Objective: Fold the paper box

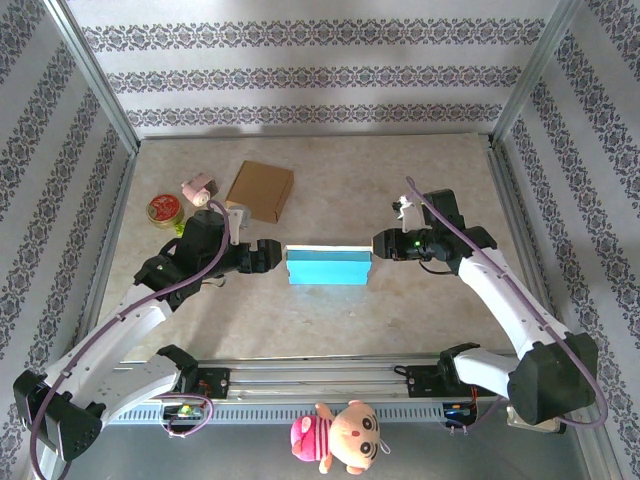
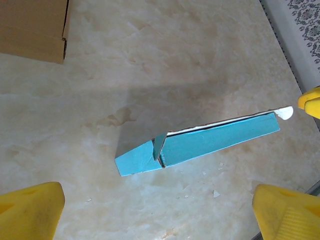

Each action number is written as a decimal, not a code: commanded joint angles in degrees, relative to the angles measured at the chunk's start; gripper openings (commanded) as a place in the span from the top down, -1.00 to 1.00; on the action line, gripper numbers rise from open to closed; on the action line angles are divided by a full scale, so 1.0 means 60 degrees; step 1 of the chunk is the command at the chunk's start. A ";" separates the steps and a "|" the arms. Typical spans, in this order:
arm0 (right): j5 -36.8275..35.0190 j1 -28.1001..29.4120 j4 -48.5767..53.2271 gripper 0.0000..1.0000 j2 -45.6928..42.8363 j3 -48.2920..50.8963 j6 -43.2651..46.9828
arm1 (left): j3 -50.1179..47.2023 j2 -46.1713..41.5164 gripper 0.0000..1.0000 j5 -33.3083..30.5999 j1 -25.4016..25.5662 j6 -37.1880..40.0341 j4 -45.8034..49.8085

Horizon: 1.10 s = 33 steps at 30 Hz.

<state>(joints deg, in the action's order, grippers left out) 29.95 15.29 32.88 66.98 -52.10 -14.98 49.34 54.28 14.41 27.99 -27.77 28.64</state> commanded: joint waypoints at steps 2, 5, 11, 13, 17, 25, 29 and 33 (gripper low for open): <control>0.0261 0.0196 -0.0267 0.33 0.0238 0.0061 0.0355 | -0.0148 -0.0065 -0.94 0.0132 -0.0146 -0.0193 -0.0381; 0.0360 0.0249 -0.0304 0.35 0.0320 0.0091 0.0406 | -0.0155 -0.0038 -0.94 0.0154 -0.0167 -0.0234 -0.0379; 0.0303 0.0367 -0.0371 0.44 0.0357 0.0216 0.0492 | -0.0130 -0.0039 -0.94 0.0162 -0.0182 -0.0261 -0.0366; 0.0281 0.0371 -0.0358 0.46 0.0358 0.0216 0.0516 | -0.0109 -0.0041 -0.94 0.0149 -0.0174 -0.0242 -0.0379; 0.0225 0.0376 -0.0340 0.50 0.0380 0.0230 0.0556 | -0.0130 -0.0007 -0.95 0.0177 -0.0196 -0.0250 -0.0409; 0.0104 0.0393 -0.0285 0.56 0.0466 0.0319 0.0568 | -0.0109 0.0103 -0.95 0.0296 -0.0189 -0.0308 -0.0489; -0.0024 0.0404 -0.0292 0.70 0.0467 0.0308 0.0521 | -0.0094 0.0149 -0.95 0.0329 -0.0192 -0.0316 -0.0558; -0.0122 0.0411 -0.0281 0.72 0.0438 0.0260 0.0476 | -0.0154 0.0392 -0.90 0.0947 -0.0184 -0.0232 -0.0871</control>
<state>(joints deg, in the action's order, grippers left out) 30.28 17.15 31.40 69.60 -50.81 -12.19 49.19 55.66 16.99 27.62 -29.02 26.83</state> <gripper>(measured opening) 0.143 0.961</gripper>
